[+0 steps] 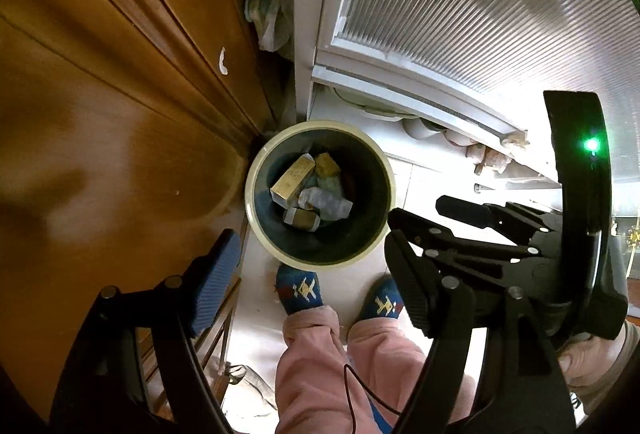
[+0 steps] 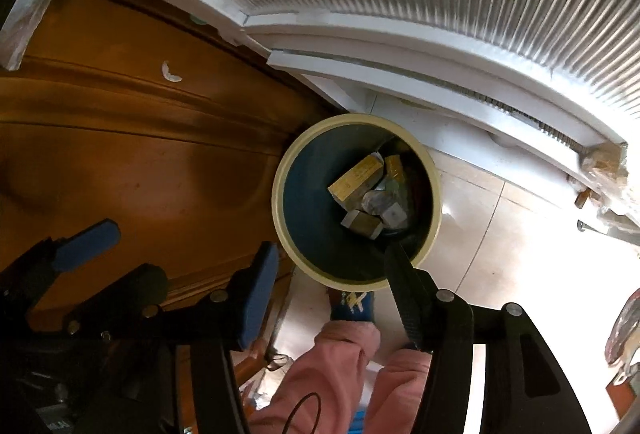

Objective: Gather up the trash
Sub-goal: 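Open both tools to drop the carton and paper ball into the bin, then raise both tools back up toward the remaining trash on the table, then grasp the crumpled white tissue with the right tool while the left grasps the silver foil ball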

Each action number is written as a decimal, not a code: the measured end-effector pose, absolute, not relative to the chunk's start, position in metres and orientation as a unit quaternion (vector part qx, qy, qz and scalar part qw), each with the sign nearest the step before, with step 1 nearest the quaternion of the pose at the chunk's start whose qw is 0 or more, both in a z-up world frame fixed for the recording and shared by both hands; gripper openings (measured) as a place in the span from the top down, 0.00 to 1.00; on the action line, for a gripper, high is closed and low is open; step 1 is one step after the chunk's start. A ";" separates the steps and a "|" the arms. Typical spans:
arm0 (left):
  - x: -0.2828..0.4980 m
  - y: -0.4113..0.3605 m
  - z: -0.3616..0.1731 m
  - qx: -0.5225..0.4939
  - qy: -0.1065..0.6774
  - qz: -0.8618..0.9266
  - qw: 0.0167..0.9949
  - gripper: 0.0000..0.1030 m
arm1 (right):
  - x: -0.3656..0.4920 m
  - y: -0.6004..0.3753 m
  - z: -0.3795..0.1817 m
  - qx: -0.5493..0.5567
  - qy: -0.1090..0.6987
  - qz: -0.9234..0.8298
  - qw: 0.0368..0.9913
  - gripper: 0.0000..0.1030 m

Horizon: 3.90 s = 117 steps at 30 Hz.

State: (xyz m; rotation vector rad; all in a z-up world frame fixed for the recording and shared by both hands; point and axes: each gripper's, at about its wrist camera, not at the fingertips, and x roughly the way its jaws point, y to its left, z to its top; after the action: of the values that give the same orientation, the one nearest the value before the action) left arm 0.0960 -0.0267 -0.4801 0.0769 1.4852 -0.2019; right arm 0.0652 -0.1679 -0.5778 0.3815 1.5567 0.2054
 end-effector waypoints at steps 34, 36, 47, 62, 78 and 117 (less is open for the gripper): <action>0.008 -0.051 -0.168 0.036 0.562 -0.112 0.819 0.30 | -0.001 -0.202 -0.274 0.068 0.607 0.171 0.773 0.45; 0.007 -0.052 -0.148 0.033 0.549 -0.111 0.828 0.30 | -0.004 -0.207 -0.249 0.059 0.586 0.174 0.789 0.45; 0.009 -0.068 -0.051 0.062 0.474 -0.107 0.872 0.30 | -0.003 -0.231 -0.132 0.049 0.483 0.183 0.855 0.41; 0.101 -0.042 0.038 0.071 0.410 -0.123 0.901 0.30 | 0.080 -0.245 -0.042 0.080 0.431 0.129 0.890 0.41; 0.229 0.041 0.037 0.015 0.411 -0.133 0.902 0.30 | 0.232 -0.209 0.018 0.064 0.399 0.042 0.914 0.41; 0.484 0.040 -0.143 -0.126 0.502 0.007 0.856 0.28 | 0.556 -0.212 -0.168 0.058 0.498 0.110 0.858 0.68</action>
State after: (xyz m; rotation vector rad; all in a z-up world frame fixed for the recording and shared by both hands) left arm 0.4836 0.0405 -0.1430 -0.2642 1.0548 0.0139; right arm 0.5556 -0.2123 -0.1682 0.1208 1.0461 0.2305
